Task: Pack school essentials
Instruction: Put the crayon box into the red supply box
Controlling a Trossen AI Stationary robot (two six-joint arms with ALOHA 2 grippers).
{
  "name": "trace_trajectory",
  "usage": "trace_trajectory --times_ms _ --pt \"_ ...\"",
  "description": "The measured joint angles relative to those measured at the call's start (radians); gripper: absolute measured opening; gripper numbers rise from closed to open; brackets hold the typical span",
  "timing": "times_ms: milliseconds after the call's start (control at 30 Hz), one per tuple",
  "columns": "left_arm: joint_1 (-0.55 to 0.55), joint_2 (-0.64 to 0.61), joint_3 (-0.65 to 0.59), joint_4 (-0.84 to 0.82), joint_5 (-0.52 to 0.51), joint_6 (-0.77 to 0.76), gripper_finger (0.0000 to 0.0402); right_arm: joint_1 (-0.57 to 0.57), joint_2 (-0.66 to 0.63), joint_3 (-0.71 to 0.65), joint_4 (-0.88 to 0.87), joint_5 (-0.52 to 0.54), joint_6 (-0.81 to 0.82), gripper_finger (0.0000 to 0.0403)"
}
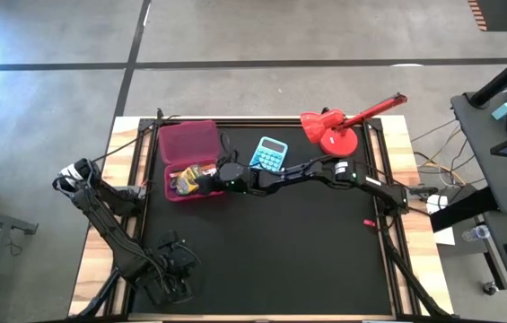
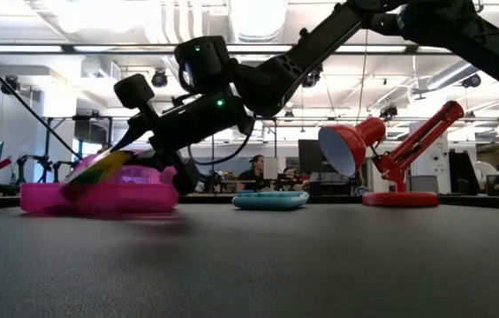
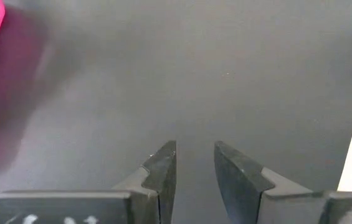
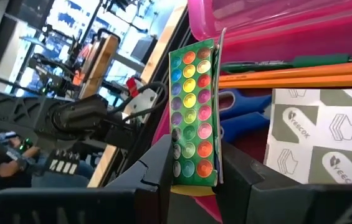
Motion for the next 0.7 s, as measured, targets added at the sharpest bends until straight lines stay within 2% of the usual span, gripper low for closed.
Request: trace_trajectory --times_ms 333,567,700 --pt "0.000 0.000 0.000 0.001 0.000 -0.001 0.0091 -0.025 0.000 0.001 -0.088 -0.071 0.034 0.0084" --pt "0.000 0.000 0.000 0.001 0.000 -0.001 0.0091 -0.031 -0.001 0.001 -0.081 -0.071 0.013 0.0077" --pt "0.000 0.000 0.000 -0.001 0.000 -0.001 0.0091 -0.043 -0.002 0.001 -0.076 -0.097 0.008 0.0092"
